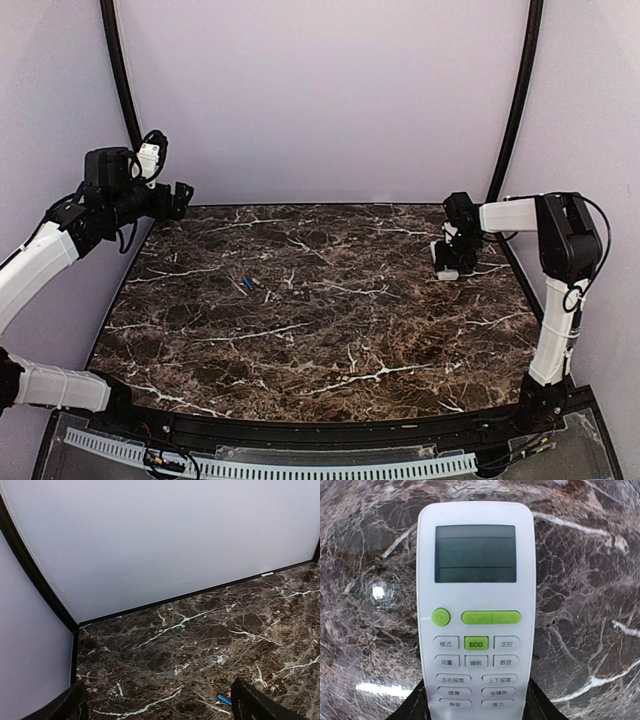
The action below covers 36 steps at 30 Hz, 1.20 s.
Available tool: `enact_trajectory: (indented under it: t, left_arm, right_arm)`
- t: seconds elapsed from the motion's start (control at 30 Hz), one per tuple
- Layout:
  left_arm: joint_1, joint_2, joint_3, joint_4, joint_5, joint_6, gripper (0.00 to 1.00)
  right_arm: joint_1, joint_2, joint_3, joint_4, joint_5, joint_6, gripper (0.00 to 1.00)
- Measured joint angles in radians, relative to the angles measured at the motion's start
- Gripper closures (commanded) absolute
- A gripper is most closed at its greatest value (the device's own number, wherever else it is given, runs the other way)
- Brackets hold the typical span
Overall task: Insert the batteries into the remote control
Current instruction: Pick up the remote control from the center of the board, then pass from the right arm to the left
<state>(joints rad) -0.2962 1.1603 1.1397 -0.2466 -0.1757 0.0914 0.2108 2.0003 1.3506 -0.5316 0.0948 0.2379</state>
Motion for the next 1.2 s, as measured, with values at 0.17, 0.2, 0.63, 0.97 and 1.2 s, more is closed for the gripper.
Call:
enact_trajectory:
  t: [0.17, 0.2, 0.63, 0.97, 1.2]
  left_arm:
    - [-0.003, -0.096, -0.108, 0.068, 0.147, 0.006, 0.09]
    - [-0.006, -0.091, -0.108, 0.074, 0.172, 0.016, 0.09]
    - [-0.288, -0.209, -0.396, 0.236, 0.369, 0.584, 0.1]
    - [-0.532, -0.085, -0.49, 0.28, 0.348, 1.025, 0.1]
    - [-0.551, -0.047, -0.497, 0.281, 0.34, 1.093, 0.32]
  right_arm:
    - [0.001, 0.005, 0.013, -0.02, -0.037, -0.016, 0.79]
    - [0.001, 0.005, 0.013, -0.023, -0.05, -0.024, 0.8]
    - [0.272, -0.153, 0.018, -0.152, -0.391, -0.139, 0.92]
    - [0.665, -0.146, 0.144, -0.174, -0.584, -0.125, 0.93]
    - [0.763, -0.075, 0.233, -0.179, -0.642, -0.121, 0.95]
